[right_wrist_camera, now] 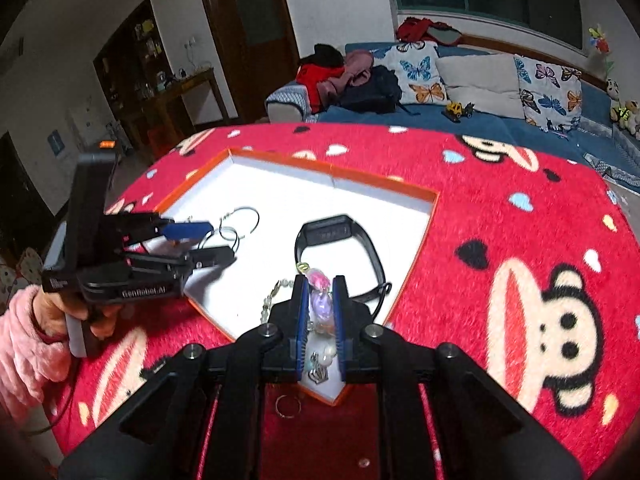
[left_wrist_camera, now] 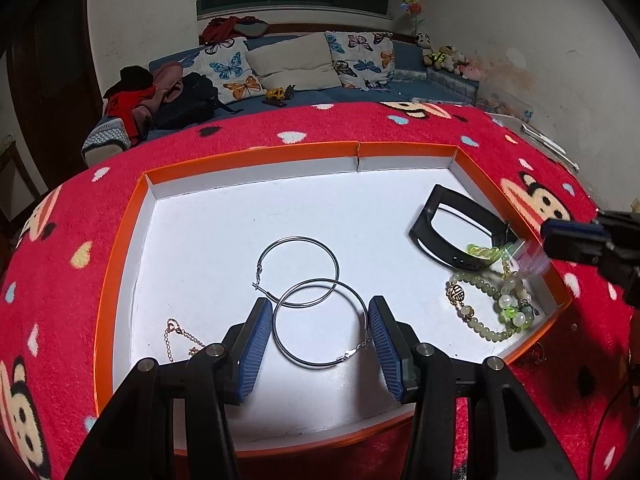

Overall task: Organize jewelry
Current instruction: 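Lower the pastel bracelet into the tray with the right tool while the left tool lowers the hoop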

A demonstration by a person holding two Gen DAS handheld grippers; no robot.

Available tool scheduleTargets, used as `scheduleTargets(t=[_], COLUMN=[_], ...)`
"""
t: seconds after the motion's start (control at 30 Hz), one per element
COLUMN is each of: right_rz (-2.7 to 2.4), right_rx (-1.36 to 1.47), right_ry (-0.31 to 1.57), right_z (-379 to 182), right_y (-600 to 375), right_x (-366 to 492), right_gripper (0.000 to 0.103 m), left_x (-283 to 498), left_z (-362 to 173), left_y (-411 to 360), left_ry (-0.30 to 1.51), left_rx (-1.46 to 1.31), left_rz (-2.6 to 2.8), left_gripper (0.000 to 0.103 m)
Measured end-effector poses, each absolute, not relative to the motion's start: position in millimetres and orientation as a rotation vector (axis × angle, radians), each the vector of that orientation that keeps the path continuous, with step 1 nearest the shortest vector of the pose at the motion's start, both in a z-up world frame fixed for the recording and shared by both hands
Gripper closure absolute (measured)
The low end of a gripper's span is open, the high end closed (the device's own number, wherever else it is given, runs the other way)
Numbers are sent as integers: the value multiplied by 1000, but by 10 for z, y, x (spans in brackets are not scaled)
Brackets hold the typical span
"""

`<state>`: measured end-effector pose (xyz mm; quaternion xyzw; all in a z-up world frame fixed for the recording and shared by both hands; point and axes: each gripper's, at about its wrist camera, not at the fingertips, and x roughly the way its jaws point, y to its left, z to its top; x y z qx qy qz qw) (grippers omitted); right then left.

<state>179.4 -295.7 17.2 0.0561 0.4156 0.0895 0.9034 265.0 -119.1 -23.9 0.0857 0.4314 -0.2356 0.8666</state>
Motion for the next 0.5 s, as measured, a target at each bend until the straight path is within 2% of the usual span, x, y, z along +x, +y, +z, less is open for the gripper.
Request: scheduleTargets(t=[0.17, 0.33, 0.5], right_rz=[180, 163, 167], right_rx=[121, 127, 114], right_ry=[877, 874, 868], right_z=[132, 150, 243], right_y=[-2964, -2991, -2975], right_x=[1767, 1686, 1461], right_gripper=[88, 73, 73], left_x=[2652, 2636, 2550], left_z=[-235, -211, -91], left_y=[-1196, -1189, -1150], left_ry=[909, 905, 882], left_rx=[178, 175, 170], left_rz=[-492, -487, -488], left_gripper=[46, 43, 43])
